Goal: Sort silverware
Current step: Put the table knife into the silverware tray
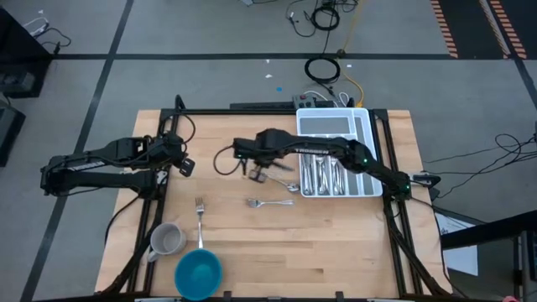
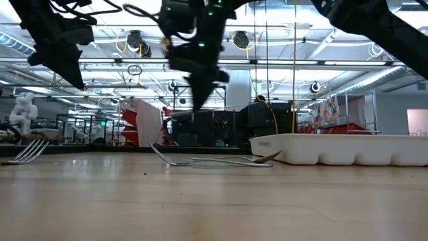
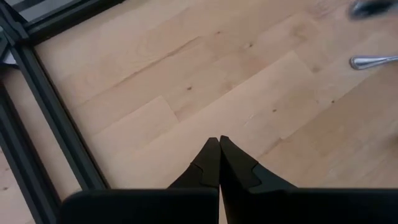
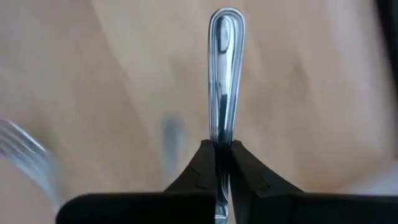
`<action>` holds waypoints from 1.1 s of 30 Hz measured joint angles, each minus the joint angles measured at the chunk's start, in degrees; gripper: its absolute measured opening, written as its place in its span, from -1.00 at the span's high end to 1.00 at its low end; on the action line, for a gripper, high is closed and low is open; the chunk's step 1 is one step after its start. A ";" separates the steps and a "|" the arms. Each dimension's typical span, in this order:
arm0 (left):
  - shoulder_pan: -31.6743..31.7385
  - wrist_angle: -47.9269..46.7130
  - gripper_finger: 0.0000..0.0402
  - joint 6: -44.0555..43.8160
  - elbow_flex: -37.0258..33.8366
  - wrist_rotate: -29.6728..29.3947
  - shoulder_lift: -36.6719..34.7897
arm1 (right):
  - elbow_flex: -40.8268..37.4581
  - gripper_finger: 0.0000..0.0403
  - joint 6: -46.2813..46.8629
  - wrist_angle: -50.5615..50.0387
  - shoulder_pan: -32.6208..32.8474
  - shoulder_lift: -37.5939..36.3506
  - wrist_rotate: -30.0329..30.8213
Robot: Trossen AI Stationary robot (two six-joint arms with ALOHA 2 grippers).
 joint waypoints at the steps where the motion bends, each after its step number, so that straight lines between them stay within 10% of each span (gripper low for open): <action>1: 0.00 -0.01 1.00 0.00 0.00 0.00 0.00 | -0.01 1.00 -2.56 -3.43 -0.04 -0.52 1.50; 11: 0.00 0.02 1.00 0.33 0.00 -1.51 0.01 | -0.42 1.00 -35.06 -16.69 0.99 -4.42 7.96; 33: 0.00 0.06 1.00 -0.30 -3.22 -1.46 0.02 | -0.55 1.00 -66.87 -16.63 1.20 -5.19 2.99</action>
